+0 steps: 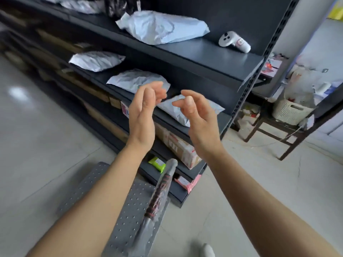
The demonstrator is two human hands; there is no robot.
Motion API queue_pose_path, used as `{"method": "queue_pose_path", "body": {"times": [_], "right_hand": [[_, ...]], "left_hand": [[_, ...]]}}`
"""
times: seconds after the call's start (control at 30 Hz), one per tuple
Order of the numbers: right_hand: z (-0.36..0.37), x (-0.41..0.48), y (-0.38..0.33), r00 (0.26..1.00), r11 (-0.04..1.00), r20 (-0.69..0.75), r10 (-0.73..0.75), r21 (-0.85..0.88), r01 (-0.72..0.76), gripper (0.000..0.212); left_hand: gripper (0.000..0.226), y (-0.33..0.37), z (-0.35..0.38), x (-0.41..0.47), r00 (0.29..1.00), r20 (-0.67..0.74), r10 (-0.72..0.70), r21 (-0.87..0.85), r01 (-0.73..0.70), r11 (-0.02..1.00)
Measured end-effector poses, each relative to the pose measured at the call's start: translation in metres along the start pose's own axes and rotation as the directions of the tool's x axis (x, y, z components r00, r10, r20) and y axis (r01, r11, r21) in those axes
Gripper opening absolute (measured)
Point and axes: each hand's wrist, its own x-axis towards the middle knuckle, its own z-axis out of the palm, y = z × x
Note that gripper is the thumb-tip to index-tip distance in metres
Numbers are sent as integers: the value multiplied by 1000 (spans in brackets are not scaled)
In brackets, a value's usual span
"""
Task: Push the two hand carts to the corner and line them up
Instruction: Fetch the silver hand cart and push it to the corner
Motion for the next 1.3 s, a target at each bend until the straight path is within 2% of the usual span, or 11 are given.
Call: {"method": "queue_pose_path", "body": {"times": [0.23, 0.43, 0.6, 0.7, 0.8, 0.9, 1.0, 1.17, 1.23, 1.3], "right_hand": [[-11, 22, 9, 951, 996, 310, 4, 89, -33, 32], [-38, 32, 21, 889, 990, 458, 10, 119, -73, 22], [-48, 27, 49, 816, 984, 576, 56, 108, -144, 21], [-46, 21, 73, 769, 980, 632, 98, 71, -184, 21], [-42, 13, 100, 709, 983, 689, 152, -31, -180, 26], [-39, 5, 134, 602, 967, 757, 254, -203, -153, 30], [-37, 1, 171, 501, 895, 811, 303, -422, 141, 30], [-33, -4, 213, 361, 771, 850, 384, -510, 381, 36], [-29, -5, 224, 323, 745, 859, 398, -508, 433, 35], [-26, -6, 231, 302, 746, 852, 429, -522, 413, 34]], "left_hand": [[56, -2, 6, -11, 969, -227, 101, 147, -68, 987], [58, -10, 32, -40, 918, -379, 117, 243, -23, 970], [62, -20, 41, -81, 857, -506, 97, 323, 84, 943], [39, -28, 43, -107, 816, -577, 26, 368, 231, 901], [16, -41, 39, -130, 803, -592, -70, 467, 413, 782], [21, -60, 31, -148, 778, -598, -191, 537, 567, 625], [33, -79, 24, -163, 727, -577, -373, 589, 687, 427], [40, -113, 4, -185, 625, -579, -524, 669, 731, 134], [39, -126, -4, -192, 594, -590, -547, 672, 737, 77], [32, -139, -9, -198, 584, -584, -564, 674, 736, 64]]}}
